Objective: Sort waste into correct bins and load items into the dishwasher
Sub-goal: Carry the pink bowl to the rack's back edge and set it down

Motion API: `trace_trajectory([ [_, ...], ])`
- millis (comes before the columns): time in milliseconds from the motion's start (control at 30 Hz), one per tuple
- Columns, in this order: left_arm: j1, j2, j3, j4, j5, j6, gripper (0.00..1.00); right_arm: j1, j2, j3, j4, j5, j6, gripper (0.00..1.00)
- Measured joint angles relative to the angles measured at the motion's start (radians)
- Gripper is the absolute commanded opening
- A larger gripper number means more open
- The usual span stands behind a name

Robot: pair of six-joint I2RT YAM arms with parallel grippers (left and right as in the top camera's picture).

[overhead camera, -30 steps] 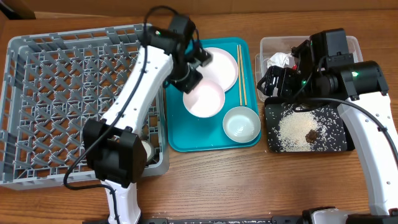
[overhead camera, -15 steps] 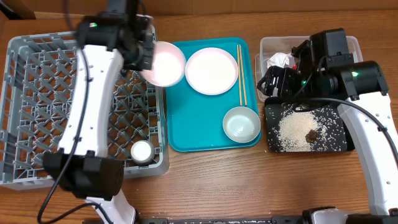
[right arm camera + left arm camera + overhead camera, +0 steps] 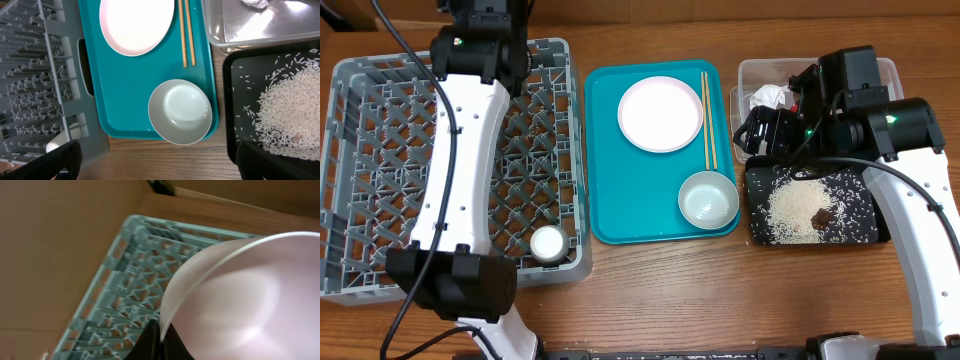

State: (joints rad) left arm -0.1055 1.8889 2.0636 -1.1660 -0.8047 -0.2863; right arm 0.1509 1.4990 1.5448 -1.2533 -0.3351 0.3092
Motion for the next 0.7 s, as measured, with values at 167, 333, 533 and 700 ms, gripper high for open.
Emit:
trace_trajectory([
  [167,-0.002,0.064,0.000,0.011,-0.097,-0.004,0.04,0.000,0.000,0.000,0.000,0.000,0.000,1.00],
  [333,-0.032,0.171,0.000,0.032,-0.185,-0.004,0.04,0.000,0.000,0.000,0.001,0.000,0.000,1.00],
  [533,-0.081,0.282,0.000,0.067,-0.270,-0.004,0.04,0.000,0.000,0.000,0.000,0.000,0.000,1.00],
  [700,-0.116,0.333,0.000,0.138,-0.318,0.003,0.04,0.000,0.000,0.000,0.000,0.000,0.000,1.00],
])
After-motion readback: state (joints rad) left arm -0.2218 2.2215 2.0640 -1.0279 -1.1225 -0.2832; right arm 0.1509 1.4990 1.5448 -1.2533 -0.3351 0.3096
